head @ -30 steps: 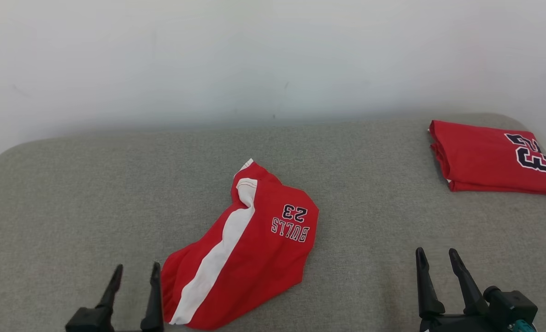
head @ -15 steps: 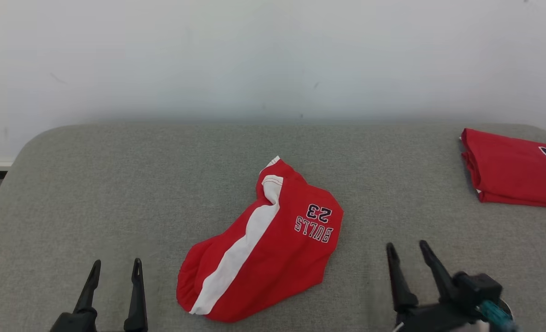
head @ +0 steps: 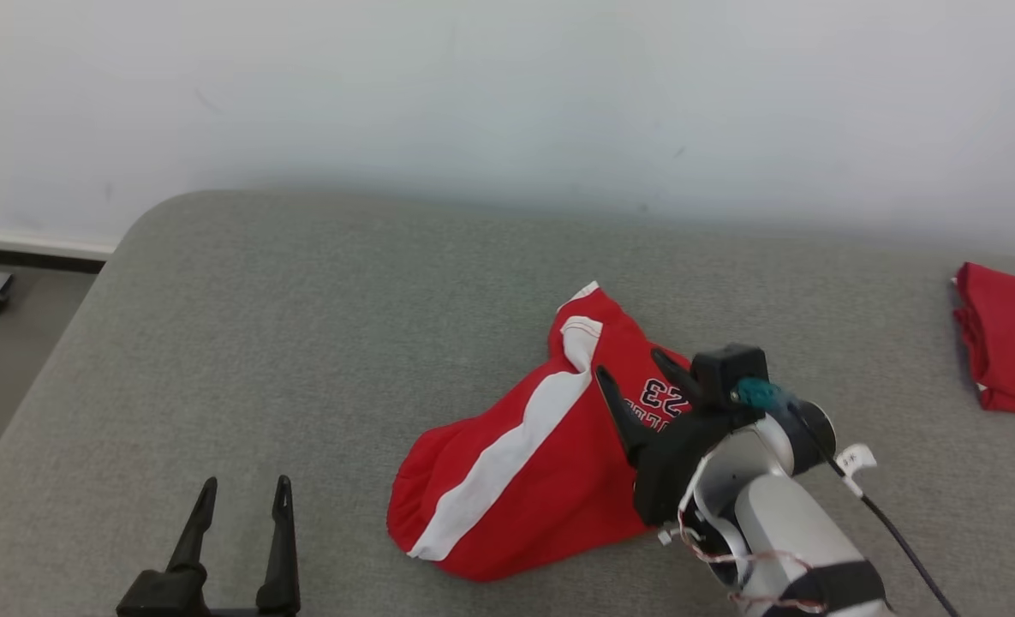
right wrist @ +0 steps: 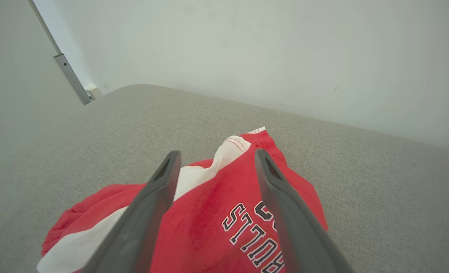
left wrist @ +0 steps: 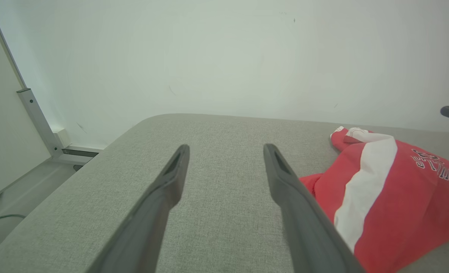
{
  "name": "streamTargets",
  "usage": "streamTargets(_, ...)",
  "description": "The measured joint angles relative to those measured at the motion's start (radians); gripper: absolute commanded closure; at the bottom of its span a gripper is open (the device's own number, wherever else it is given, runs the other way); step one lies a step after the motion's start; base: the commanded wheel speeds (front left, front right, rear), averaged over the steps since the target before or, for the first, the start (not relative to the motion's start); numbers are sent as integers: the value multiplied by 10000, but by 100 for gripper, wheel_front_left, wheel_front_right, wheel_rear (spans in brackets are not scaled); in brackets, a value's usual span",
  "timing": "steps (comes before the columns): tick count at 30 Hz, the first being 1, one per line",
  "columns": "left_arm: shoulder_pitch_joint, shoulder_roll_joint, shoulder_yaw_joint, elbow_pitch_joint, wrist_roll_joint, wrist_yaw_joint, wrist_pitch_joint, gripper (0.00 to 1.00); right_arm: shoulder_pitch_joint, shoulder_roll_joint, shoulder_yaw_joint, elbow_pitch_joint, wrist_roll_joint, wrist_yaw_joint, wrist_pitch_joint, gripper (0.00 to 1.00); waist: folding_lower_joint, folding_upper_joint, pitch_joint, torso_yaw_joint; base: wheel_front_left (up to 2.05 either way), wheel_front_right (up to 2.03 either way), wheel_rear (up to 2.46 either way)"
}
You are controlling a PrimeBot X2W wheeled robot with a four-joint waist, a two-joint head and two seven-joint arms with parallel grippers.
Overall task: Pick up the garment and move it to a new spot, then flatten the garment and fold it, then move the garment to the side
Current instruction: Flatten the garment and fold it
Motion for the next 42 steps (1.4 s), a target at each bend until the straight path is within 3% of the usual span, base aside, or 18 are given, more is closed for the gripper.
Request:
streamTargets(14,-837,-594,-541,988,-50,-449,-265,0,-2572,-2,-184,4842,48,0,52,0,1,0,571,1217,0,0,0)
streamTargets(15,-878,-610,-543,1051,-50,-491,-272,0,-2629,-2,-150,5070,46,0,29,35,1,0,604,1279,0,0,0)
streamTargets(16,-906,-619,-541,1116,-50,-512,-276,0,-2668,0,-121,5254,63,0,-40,79,1,0,635,1327,0,0,0)
streamTargets(17,-918,-633,-541,1177,-52,-516,-305,0,-2713,8,-119,5444,102,0,-117,100,1,0,666,1360,0,0,0)
streamTargets(24,-921,-633,-399,1453,-86,-529,-362,0,-3129,4,-226,5906,151,0,-1586,100,1,1,621,1163,0,0,0)
streamTargets(27,-848,-593,-253,1515,-121,-516,-391,0,-3097,0,-307,5808,151,-2,-2633,100,1,1,487,989,0,0,0)
streamTargets(31,-473,-581,-140,1496,-144,-428,-405,0,-2444,-10,-249,5298,334,0,-3206,100,0,0,304,658,0,0,0)
streamTargets(35,-256,-569,-65,1434,-157,-401,-405,0,-1328,-219,-410,4165,635,0,-3331,100,0,0,145,263,0,0,0)
streamTargets(42,-70,-608,6,1390,-209,-414,-422,0,1527,-472,-1377,930,1018,0,-3340,100,-1,0,-15,-359,0,0,0)
